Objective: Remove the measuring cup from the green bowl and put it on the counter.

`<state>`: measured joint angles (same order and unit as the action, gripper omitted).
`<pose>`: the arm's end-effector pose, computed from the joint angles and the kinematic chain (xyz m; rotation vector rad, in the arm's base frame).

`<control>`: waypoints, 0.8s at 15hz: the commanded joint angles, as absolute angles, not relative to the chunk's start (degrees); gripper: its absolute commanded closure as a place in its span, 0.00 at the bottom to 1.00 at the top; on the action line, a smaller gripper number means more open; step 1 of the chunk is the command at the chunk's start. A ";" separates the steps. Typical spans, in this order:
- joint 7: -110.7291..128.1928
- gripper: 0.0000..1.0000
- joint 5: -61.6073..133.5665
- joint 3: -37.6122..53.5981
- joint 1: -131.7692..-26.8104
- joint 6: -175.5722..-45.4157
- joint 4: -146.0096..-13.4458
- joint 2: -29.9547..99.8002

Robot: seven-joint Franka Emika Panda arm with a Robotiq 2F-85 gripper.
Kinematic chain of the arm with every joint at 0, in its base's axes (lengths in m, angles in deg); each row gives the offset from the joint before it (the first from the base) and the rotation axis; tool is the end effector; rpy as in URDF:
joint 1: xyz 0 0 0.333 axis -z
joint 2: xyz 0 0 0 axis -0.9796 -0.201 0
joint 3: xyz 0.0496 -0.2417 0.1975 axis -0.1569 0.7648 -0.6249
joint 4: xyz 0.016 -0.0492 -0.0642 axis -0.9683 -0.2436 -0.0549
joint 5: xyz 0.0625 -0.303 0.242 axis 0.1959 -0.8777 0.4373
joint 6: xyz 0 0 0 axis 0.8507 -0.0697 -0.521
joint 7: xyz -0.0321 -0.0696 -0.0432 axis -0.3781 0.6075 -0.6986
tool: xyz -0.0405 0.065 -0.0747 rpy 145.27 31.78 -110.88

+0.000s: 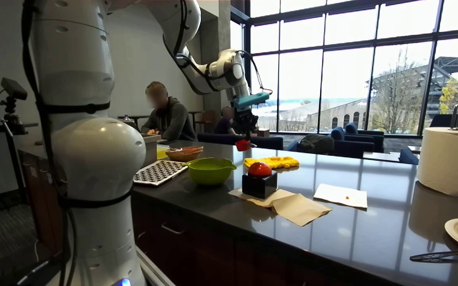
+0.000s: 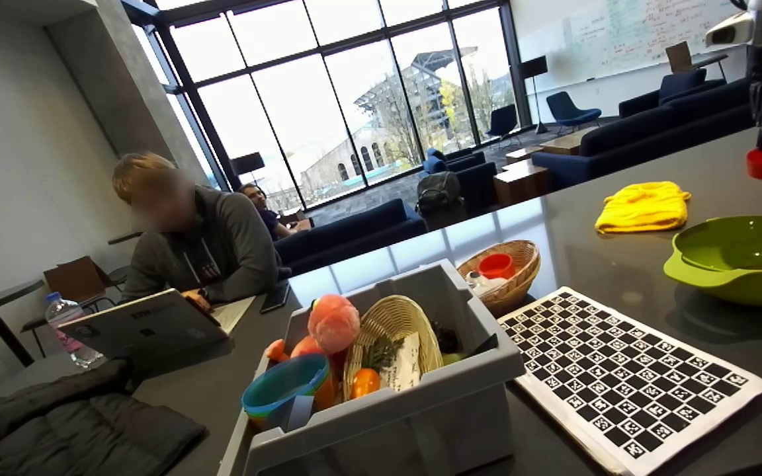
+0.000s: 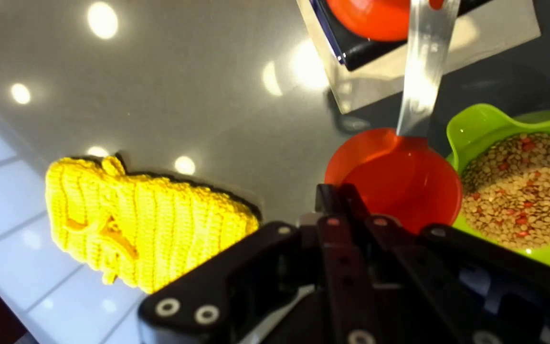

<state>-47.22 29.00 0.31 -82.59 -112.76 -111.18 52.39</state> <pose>0.5501 0.0750 0.4288 2.4499 1.5810 0.2586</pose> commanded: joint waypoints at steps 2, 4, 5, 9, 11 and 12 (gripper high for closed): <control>-51.56 0.99 28.59 3.46 -79.62 -112.62 -112.25 54.89; -55.04 0.99 28.83 5.30 -78.03 -112.08 -111.84 55.29; -57.07 0.99 29.15 6.34 -77.16 -112.06 -111.56 55.29; -64.81 0.99 31.30 10.27 -73.97 -112.35 -110.57 55.10; -68.36 0.99 32.84 11.83 -72.67 -112.57 -110.05 54.57; -69.91 0.99 33.75 12.45 -72.18 -113.07 -109.95 54.22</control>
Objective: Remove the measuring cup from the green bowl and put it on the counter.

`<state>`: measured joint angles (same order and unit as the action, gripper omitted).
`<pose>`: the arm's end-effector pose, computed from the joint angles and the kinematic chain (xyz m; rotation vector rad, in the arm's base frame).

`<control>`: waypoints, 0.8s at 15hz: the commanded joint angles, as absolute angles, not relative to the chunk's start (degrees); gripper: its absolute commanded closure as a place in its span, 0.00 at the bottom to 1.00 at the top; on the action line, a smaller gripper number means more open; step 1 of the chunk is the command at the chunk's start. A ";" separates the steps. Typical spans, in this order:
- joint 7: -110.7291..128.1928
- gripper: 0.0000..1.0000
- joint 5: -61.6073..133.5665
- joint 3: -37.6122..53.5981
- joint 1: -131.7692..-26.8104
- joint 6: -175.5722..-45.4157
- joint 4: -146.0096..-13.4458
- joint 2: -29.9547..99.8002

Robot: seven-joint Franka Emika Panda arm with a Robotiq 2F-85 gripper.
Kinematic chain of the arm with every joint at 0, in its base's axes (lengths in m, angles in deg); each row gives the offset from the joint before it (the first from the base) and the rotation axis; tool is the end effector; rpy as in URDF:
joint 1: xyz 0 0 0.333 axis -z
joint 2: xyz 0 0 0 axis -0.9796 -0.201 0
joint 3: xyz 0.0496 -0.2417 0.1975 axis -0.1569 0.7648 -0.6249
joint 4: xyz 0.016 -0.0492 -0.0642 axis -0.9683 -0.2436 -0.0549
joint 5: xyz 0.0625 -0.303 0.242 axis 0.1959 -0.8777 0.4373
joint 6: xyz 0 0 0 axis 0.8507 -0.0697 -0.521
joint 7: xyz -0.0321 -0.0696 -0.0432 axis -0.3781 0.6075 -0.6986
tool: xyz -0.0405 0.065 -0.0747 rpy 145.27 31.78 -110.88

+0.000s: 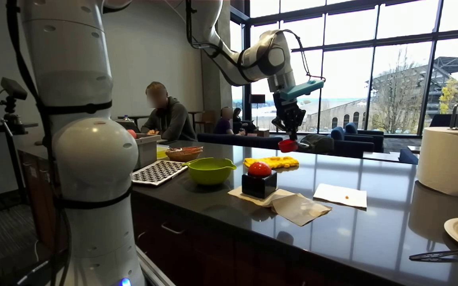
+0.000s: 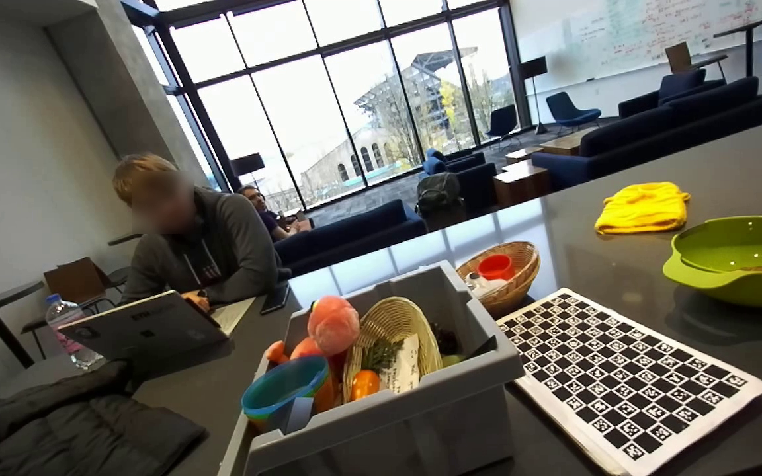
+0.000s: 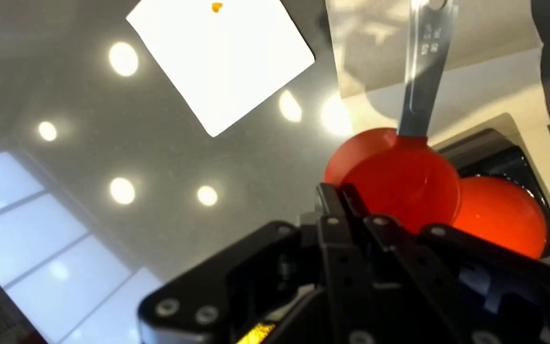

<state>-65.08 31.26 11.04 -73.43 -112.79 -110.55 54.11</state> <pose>0.5419 -0.1169 0.4506 2.4625 1.4802 0.2203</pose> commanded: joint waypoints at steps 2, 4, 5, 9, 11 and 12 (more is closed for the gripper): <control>-72.90 0.99 36.50 13.44 -71.41 -113.74 -109.86 53.63; -75.05 0.99 38.52 14.20 -70.69 -114.57 -109.54 52.68; -76.32 0.99 39.71 14.59 -70.32 -114.94 -109.41 52.22; -80.28 0.99 43.86 15.65 -68.72 -115.92 -109.04 49.74; -81.94 0.99 45.89 15.82 -67.74 -116.13 -108.90 48.18; -82.50 0.99 46.76 15.83 -67.23 -116.30 -108.76 47.11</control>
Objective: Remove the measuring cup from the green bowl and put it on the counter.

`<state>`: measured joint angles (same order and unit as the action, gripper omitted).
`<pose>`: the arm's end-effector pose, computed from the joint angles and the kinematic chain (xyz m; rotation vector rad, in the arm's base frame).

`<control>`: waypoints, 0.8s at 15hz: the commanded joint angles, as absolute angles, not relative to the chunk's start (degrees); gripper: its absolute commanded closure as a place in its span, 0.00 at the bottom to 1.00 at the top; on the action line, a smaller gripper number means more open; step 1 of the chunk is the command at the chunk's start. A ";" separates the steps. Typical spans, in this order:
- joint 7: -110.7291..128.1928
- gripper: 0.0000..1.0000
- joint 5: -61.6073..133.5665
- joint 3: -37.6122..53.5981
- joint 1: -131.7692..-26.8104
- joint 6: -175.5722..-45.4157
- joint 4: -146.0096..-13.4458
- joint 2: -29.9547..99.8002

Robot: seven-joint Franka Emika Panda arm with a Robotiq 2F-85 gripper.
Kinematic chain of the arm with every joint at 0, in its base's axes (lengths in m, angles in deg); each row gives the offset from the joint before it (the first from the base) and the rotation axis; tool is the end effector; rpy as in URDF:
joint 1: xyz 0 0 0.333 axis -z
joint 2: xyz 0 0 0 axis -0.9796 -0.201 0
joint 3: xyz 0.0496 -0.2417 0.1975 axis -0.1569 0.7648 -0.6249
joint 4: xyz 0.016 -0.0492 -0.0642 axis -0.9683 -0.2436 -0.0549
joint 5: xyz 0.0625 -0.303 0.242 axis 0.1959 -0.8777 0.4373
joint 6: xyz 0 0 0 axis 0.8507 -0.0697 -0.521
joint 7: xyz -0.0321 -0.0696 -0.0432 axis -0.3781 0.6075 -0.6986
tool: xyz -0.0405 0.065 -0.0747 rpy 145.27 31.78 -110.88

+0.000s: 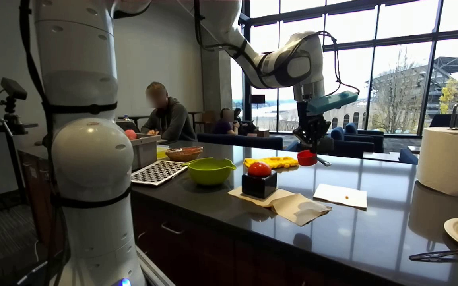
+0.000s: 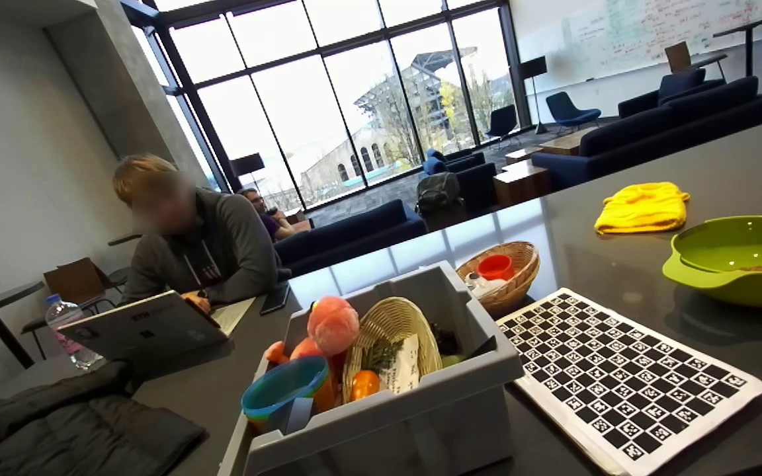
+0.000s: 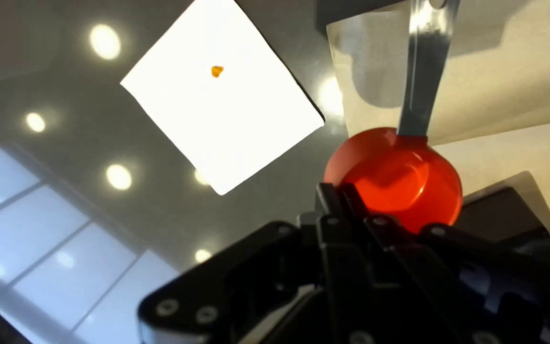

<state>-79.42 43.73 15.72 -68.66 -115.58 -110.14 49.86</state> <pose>0.5282 -0.2066 0.4185 2.5674 1.4496 0.3095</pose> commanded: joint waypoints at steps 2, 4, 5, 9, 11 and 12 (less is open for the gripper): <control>-83.52 0.99 48.60 15.62 -66.12 -116.27 -108.45 45.42; -84.15 0.99 50.06 15.26 -65.20 -116.34 -107.90 43.69; -84.19 0.99 50.41 15.12 -64.80 -116.32 -107.57 42.82; -84.15 0.99 52.20 14.27 -63.36 -118.40 -106.97 39.73; -84.03 0.99 54.11 13.51 -62.67 -120.14 -107.21 38.53; -84.21 0.99 55.31 12.99 -62.24 -120.69 -107.16 37.84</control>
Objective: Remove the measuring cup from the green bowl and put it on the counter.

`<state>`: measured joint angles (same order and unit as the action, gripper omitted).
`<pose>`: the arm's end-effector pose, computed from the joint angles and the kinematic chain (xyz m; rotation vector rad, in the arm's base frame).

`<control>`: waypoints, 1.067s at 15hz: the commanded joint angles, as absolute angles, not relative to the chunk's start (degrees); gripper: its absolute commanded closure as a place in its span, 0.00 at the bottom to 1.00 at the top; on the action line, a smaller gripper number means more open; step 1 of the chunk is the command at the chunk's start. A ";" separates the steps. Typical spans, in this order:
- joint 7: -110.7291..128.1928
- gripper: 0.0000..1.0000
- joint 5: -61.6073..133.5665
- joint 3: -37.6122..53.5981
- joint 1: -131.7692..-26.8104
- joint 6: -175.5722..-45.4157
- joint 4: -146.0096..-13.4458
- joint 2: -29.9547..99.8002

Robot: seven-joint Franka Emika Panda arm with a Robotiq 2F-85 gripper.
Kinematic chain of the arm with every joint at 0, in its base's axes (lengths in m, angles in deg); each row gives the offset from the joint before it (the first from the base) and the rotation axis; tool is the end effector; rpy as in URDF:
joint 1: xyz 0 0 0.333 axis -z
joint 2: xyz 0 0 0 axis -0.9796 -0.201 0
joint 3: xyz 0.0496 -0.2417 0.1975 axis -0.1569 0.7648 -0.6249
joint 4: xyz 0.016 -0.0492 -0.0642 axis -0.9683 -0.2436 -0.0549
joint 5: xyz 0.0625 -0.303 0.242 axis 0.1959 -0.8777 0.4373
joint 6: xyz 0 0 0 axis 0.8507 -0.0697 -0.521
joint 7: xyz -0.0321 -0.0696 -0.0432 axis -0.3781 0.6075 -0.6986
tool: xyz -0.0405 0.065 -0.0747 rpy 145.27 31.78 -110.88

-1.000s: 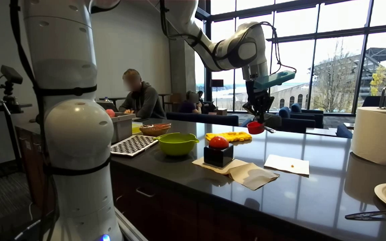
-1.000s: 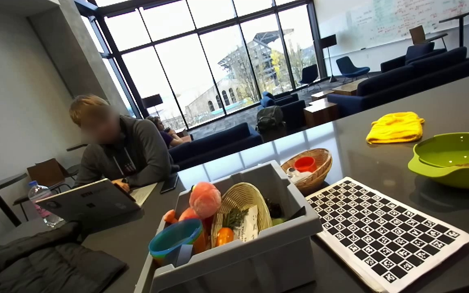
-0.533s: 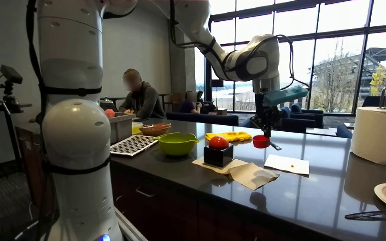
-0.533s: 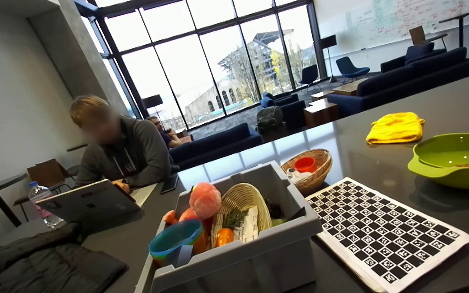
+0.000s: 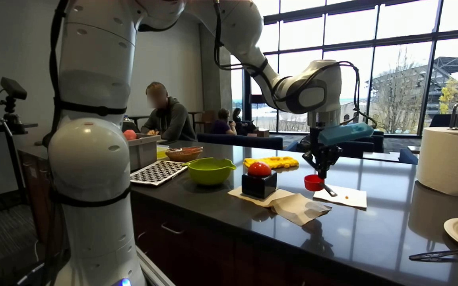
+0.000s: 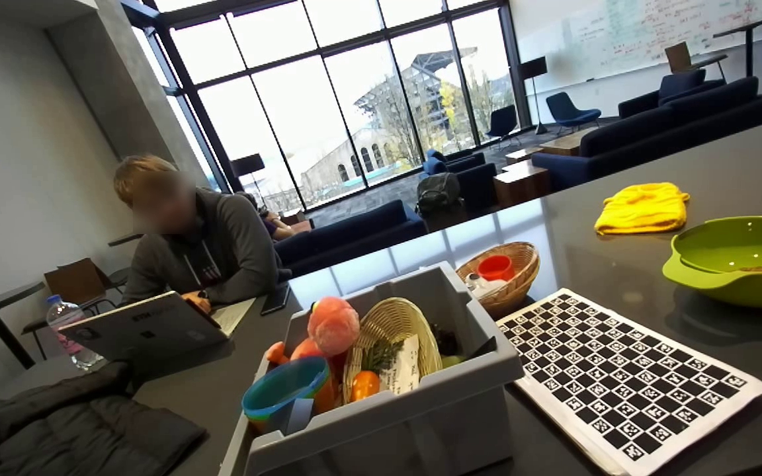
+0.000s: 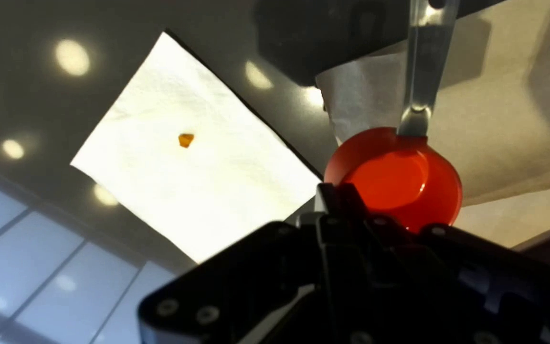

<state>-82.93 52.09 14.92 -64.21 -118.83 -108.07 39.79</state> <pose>0.5343 -0.2487 0.3413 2.7201 1.3448 0.3105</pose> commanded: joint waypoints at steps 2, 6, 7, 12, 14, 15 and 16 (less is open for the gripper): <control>-84.29 0.99 56.73 12.06 -61.53 -121.35 -106.90 36.45; -83.98 0.99 57.57 10.73 -60.30 -121.80 -106.82 34.43; -84.03 0.99 57.71 10.41 -59.97 -121.80 -106.77 33.96; -83.88 0.71 57.54 9.23 -58.63 -121.58 -106.69 32.68; -83.79 0.65 57.37 8.93 -58.41 -121.52 -106.63 32.81; -83.71 0.60 57.15 8.84 -58.45 -121.44 -106.74 33.10; -83.54 0.53 56.56 8.85 -58.69 -121.35 -106.88 33.61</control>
<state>-82.98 56.25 9.96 -59.63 -121.47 -107.32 33.05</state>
